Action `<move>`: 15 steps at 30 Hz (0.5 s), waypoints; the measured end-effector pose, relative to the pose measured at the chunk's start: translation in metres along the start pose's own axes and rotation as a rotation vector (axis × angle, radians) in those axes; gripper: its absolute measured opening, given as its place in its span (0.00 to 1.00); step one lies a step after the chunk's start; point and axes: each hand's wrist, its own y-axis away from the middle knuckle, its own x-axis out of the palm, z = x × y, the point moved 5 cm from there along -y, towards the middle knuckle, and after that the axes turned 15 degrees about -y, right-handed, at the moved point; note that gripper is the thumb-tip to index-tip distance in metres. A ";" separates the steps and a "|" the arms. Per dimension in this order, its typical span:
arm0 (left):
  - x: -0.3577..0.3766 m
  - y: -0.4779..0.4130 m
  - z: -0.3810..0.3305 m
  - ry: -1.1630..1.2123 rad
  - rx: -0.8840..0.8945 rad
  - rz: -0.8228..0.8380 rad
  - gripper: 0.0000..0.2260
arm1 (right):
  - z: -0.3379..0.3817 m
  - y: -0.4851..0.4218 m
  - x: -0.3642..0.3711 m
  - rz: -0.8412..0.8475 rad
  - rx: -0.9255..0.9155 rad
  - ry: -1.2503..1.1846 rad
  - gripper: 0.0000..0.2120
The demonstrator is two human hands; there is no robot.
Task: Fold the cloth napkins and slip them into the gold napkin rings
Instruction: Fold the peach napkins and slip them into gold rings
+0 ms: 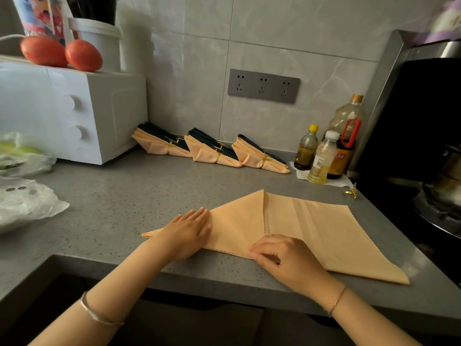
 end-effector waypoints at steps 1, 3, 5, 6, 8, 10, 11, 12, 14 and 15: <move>-0.001 -0.006 -0.002 0.014 -0.005 0.002 0.25 | -0.001 0.001 0.001 -0.005 -0.004 0.002 0.17; -0.004 -0.019 -0.006 0.021 -0.010 -0.020 0.24 | -0.003 0.000 0.001 -0.013 0.006 -0.002 0.17; -0.005 -0.032 -0.012 0.023 -0.013 -0.071 0.23 | -0.003 0.000 0.001 -0.015 0.031 0.001 0.18; -0.004 -0.035 -0.013 0.024 -0.020 -0.096 0.23 | -0.003 -0.001 0.001 -0.011 0.043 0.000 0.19; 0.000 -0.039 -0.015 0.009 -0.031 -0.131 0.23 | -0.003 -0.005 -0.001 0.009 0.087 -0.032 0.20; 0.002 -0.040 -0.015 -0.020 -0.033 -0.143 0.23 | -0.004 -0.015 -0.006 0.026 0.169 -0.097 0.18; 0.002 -0.041 -0.015 -0.033 -0.032 -0.139 0.24 | -0.005 -0.022 -0.008 0.020 0.211 -0.132 0.15; 0.001 -0.041 -0.015 -0.044 -0.029 -0.132 0.24 | -0.006 -0.031 -0.011 0.000 0.241 -0.155 0.13; 0.003 -0.042 -0.017 -0.054 -0.021 -0.110 0.24 | -0.012 -0.051 -0.010 -0.034 0.273 -0.139 0.13; 0.003 -0.042 -0.018 -0.056 -0.018 -0.105 0.24 | -0.015 -0.063 -0.007 -0.024 0.279 -0.109 0.15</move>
